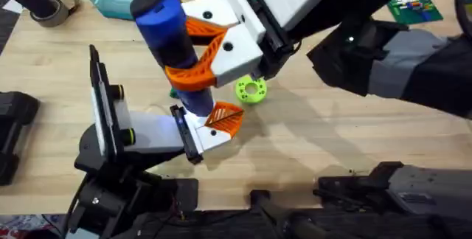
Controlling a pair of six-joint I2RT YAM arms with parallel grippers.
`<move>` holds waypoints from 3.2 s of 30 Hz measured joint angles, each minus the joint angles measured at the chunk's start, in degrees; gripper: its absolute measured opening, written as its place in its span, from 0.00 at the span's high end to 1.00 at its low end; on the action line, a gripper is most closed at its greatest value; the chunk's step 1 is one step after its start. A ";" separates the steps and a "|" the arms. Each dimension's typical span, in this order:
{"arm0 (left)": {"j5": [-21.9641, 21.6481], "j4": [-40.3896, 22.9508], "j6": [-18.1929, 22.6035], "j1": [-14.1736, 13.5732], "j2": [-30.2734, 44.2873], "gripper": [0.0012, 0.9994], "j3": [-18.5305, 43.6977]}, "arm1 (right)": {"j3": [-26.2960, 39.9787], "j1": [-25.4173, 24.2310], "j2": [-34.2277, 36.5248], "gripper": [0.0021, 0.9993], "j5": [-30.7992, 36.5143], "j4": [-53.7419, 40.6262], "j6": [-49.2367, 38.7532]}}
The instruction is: Pick up the gripper from the table and insert it into the empty holder that is missing its gripper. Then pick up a screw, insert it into the mounting hole, and use the screwdriver to tighten it. Finally, clean up the table by picking up the vegetable and placing it into the bucket.
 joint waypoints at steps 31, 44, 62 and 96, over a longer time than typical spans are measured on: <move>0.02 0.00 -0.02 0.00 0.00 1.00 0.00 | 0.00 0.00 0.00 0.98 -0.06 -0.56 -0.79; 0.02 0.00 0.00 0.00 0.00 1.00 0.00 | -0.15 -0.02 0.43 0.98 1.58 9.99 1.74; 0.23 -0.02 0.04 0.00 0.00 1.00 0.00 | 26.15 -10.08 0.09 0.98 6.55 -50.16 -4.27; 0.16 -0.02 0.00 0.00 -0.01 1.00 0.00 | 34.88 -28.00 21.47 0.98 79.59 -98.35 -85.32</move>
